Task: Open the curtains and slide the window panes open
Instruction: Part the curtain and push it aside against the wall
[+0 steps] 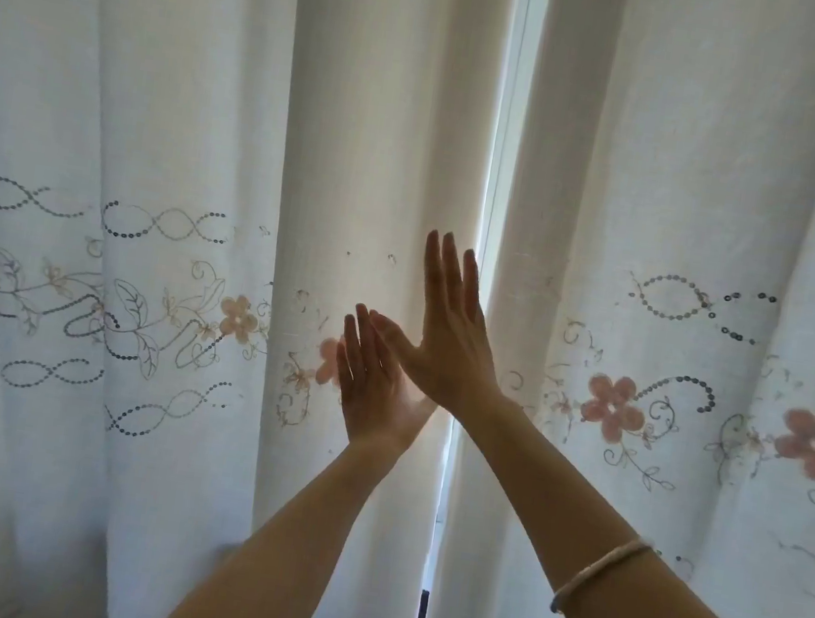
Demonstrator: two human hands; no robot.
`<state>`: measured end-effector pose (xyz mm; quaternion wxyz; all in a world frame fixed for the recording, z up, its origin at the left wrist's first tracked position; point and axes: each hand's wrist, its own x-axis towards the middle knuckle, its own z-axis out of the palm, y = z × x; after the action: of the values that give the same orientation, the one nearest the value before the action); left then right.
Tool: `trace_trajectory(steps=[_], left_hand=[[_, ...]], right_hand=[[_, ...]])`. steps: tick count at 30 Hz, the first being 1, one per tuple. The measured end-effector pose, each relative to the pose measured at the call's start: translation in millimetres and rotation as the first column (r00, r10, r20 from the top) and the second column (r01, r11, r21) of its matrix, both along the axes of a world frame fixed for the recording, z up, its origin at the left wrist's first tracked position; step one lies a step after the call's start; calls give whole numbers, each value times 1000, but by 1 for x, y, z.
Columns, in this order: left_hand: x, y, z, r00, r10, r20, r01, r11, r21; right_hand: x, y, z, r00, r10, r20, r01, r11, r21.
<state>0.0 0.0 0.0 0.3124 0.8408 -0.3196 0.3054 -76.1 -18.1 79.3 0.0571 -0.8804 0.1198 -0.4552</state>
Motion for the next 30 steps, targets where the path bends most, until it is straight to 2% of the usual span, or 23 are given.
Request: trace_trajectory(steps=[5, 10, 13, 16, 20, 30], left_hand=[[23, -5, -1, 994, 108, 22, -105, 989, -102], [49, -4, 0, 976, 218, 18, -215, 972, -96], [58, 4, 5, 930, 363, 59, -357, 929, -92], [77, 12, 8, 901, 427, 77, -422, 904, -72], [105, 24, 9, 872, 485, 64, -482, 874, -57], [212, 69, 16, 787, 601, 143, -606, 796, -11]], right_hand=[[29, -43, 32, 992, 35, 118, -36, 999, 6], [67, -71, 62, 970, 159, 181, -173, 983, 65], [94, -75, 79, 953, 229, 197, -253, 961, 110], [122, -77, 88, 929, 303, 214, -338, 928, 155], [158, -75, 93, 918, 352, 185, -386, 900, 204], [285, -21, 102, 871, 481, 97, -491, 861, 133]])
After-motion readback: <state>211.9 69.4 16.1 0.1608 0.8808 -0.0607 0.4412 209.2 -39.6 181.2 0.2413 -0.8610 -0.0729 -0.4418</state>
